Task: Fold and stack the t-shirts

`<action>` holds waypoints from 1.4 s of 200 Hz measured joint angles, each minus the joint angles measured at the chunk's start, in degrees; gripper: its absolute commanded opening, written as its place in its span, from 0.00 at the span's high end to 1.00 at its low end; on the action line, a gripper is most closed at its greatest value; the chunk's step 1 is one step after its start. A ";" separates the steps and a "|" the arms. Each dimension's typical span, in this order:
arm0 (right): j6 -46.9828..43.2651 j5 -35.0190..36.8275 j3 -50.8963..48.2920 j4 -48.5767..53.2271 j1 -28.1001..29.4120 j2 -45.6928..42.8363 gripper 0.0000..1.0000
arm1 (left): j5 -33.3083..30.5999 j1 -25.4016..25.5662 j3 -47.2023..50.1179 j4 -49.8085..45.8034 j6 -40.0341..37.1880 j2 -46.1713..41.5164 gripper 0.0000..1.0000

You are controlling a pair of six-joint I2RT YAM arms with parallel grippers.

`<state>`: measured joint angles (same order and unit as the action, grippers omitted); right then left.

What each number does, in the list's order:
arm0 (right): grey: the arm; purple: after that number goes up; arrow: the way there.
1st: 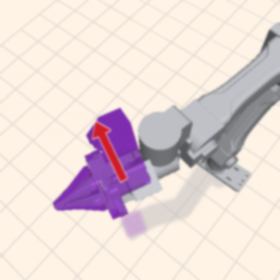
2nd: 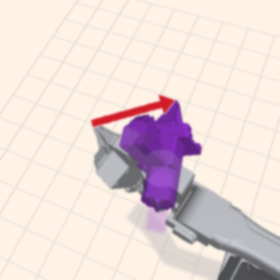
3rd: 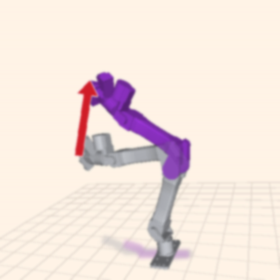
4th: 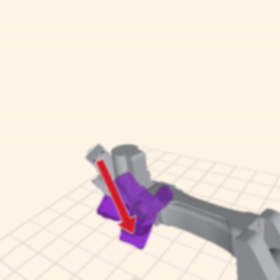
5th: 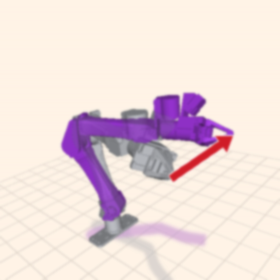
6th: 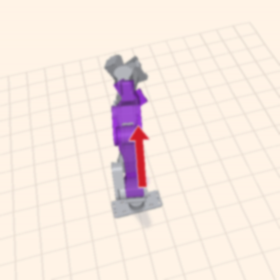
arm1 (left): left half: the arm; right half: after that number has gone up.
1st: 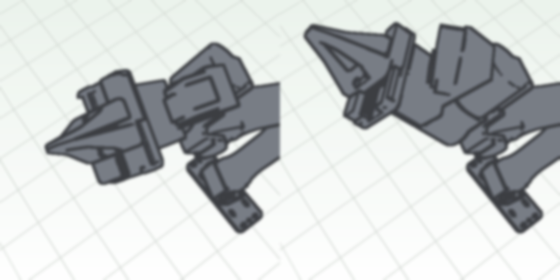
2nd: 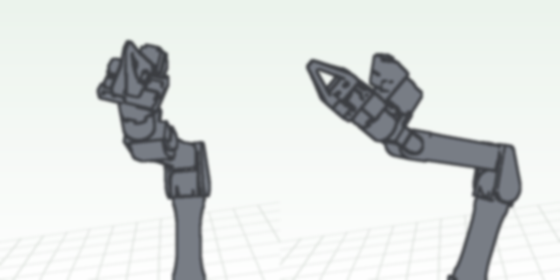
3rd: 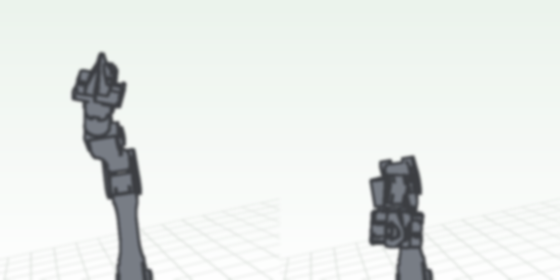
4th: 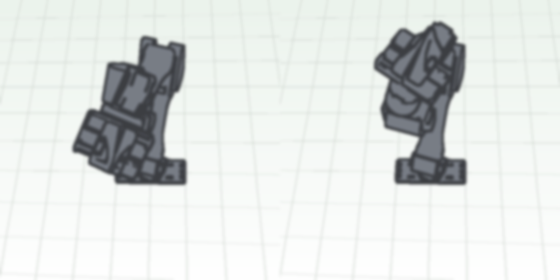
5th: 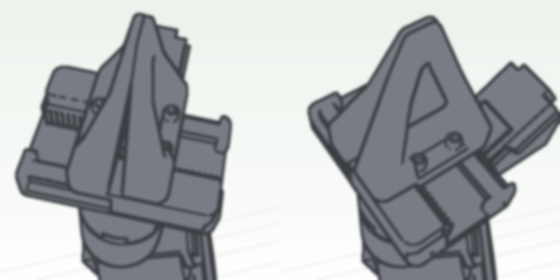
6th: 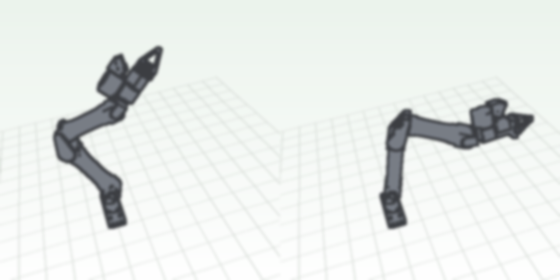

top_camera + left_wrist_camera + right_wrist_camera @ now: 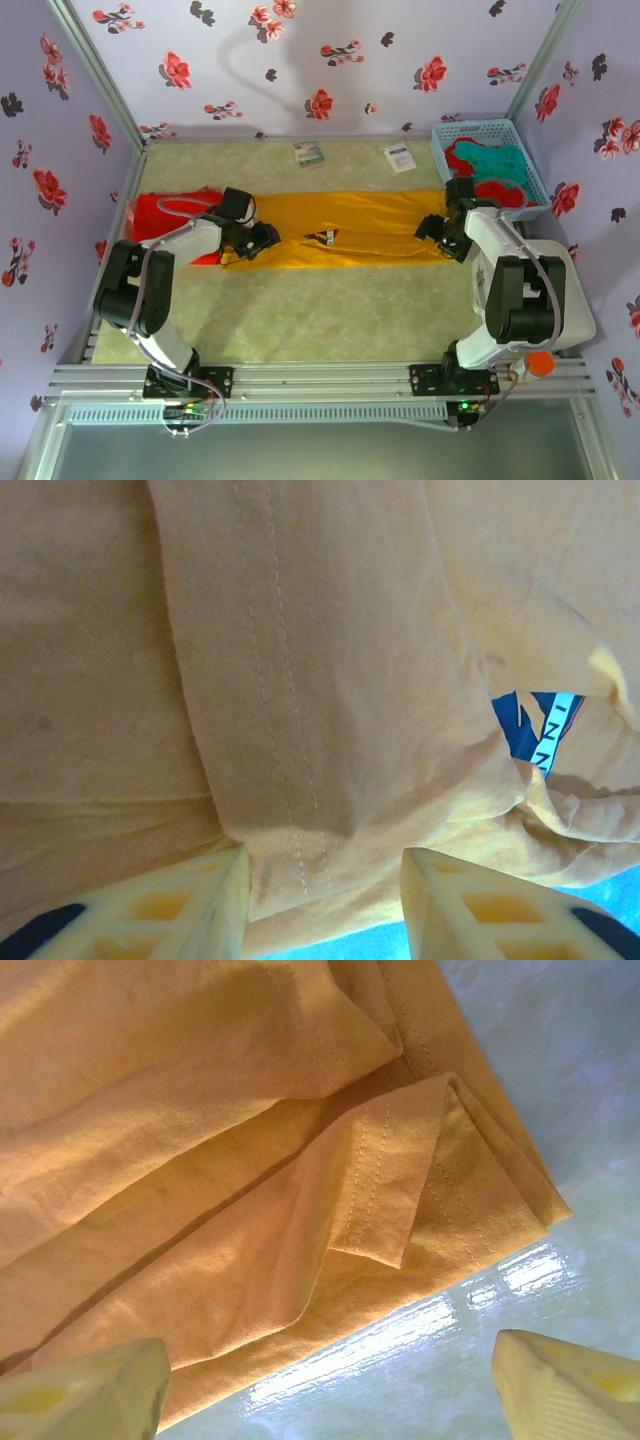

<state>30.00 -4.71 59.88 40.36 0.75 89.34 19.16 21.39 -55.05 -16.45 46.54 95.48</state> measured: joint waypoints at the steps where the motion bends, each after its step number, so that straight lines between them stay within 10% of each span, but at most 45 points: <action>1: 0.00 0.02 0.00 0.00 0.00 0.00 0.16 | 0.00 0.00 0.00 0.02 0.00 0.00 0.60; 82: 0.02 0.15 0.00 0.00 0.00 0.00 0.20 | -0.02 0.00 -0.68 0.15 -0.11 2.62 1.00; 204: 14.93 -6.25 -6.93 -14.25 5.64 0.33 0.14 | -1.14 0.00 -7.28 -4.52 -2.16 2.82 1.00; 280: 15.41 -4.94 7.41 -15.21 4.15 12.13 0.15 | -2.43 0.00 -11.74 -8.87 -4.37 2.89 1.00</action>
<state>45.41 -9.65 67.29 25.15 4.91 101.47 16.73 21.39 -66.78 -25.32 42.17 98.37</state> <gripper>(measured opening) 0.855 0.040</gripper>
